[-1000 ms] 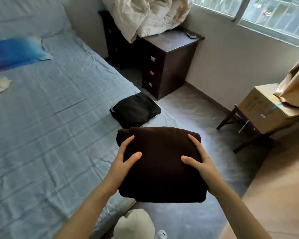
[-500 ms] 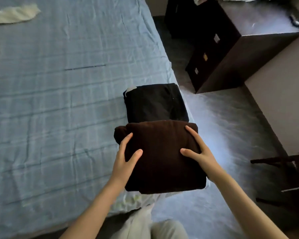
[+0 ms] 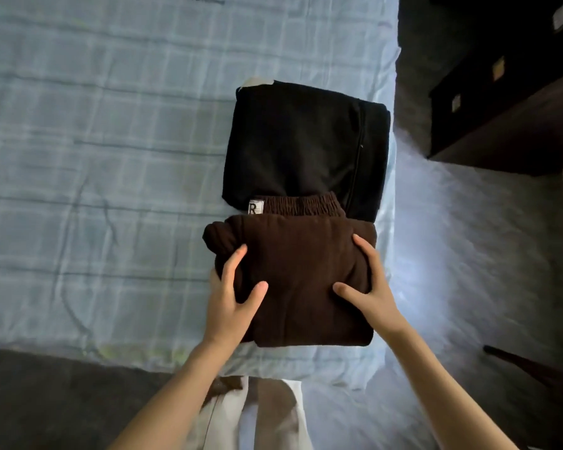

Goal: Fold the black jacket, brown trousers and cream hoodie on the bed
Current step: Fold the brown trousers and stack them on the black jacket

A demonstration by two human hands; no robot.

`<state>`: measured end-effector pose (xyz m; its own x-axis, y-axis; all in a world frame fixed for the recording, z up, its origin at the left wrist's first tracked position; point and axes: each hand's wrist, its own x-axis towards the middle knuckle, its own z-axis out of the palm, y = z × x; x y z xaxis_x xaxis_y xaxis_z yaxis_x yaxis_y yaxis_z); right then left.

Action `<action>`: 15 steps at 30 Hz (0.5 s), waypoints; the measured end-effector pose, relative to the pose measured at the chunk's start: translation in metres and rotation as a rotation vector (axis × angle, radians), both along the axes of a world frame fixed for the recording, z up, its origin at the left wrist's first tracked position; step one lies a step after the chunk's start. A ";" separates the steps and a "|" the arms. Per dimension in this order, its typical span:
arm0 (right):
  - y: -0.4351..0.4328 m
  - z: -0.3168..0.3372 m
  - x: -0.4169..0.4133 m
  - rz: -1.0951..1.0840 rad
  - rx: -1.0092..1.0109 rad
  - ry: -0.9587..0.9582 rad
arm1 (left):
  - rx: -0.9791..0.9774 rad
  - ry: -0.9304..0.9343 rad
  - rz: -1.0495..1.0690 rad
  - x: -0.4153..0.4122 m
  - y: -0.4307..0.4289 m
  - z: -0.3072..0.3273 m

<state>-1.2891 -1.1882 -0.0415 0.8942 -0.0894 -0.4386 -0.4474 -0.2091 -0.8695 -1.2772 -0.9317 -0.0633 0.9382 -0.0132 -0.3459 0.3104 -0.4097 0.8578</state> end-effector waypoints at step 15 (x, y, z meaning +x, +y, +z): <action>-0.010 -0.010 -0.009 -0.047 0.094 0.082 | 0.193 0.158 -0.117 0.016 -0.003 0.008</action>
<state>-1.2983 -1.1986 -0.0513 0.8510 -0.0855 -0.5181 -0.5249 -0.1056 -0.8446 -1.2616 -0.9350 -0.0555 0.8682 -0.0381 -0.4947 0.3753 -0.6018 0.7050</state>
